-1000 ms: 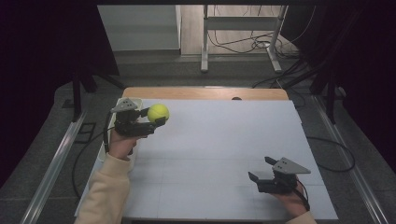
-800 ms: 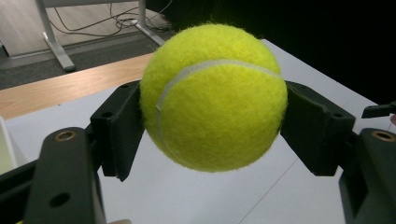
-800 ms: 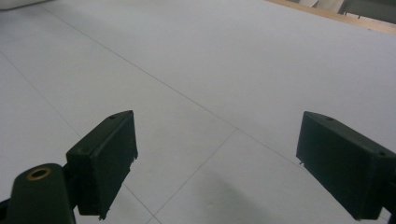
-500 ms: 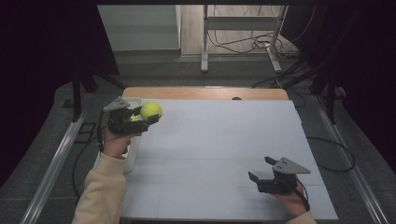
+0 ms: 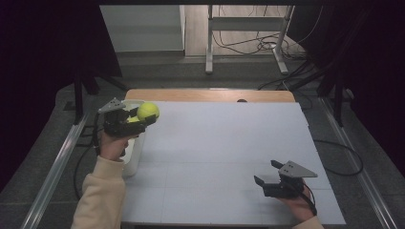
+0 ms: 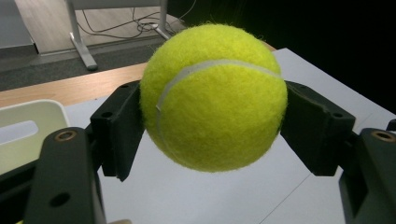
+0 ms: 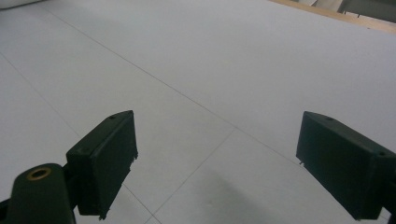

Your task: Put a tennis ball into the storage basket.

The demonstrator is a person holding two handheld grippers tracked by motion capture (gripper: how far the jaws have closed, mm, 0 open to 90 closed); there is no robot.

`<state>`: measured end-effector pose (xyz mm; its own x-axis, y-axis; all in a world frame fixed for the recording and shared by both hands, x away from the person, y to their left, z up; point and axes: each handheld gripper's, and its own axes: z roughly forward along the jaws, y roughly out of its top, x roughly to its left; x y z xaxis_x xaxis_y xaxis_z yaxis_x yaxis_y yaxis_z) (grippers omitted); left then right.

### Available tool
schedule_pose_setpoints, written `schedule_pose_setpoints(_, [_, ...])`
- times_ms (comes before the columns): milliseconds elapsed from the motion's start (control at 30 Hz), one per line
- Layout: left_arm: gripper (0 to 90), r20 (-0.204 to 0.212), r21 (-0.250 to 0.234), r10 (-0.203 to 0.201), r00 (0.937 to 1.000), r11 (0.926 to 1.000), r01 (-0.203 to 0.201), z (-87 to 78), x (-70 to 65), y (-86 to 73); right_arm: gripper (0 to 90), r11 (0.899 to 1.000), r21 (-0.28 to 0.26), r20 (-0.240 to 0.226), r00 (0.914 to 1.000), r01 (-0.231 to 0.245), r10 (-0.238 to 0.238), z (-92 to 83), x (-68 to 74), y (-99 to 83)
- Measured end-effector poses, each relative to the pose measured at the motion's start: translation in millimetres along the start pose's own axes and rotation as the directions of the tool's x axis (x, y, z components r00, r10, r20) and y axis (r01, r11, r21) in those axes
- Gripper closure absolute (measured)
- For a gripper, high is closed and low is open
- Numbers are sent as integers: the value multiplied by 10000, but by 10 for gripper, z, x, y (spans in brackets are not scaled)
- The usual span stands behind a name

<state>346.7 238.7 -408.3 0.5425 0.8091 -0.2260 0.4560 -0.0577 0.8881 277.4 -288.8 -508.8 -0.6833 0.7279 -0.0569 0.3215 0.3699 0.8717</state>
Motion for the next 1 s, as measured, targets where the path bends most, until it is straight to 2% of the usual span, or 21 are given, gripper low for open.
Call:
schedule_pose_setpoints(700, [265, -478, -38, -176, 9987, 9998, 174, -91, 123, -21, 126, 10000, -7, 9, 10000, -14, 14, -2, -1, 0])
schedule_pose_setpoints(1000, [265, -826, -63, -403, 9958, 9992, 399, -152, 239, -56, 126, 10000, -9, 14, 10000, -19, 19, -3, -2, 0])
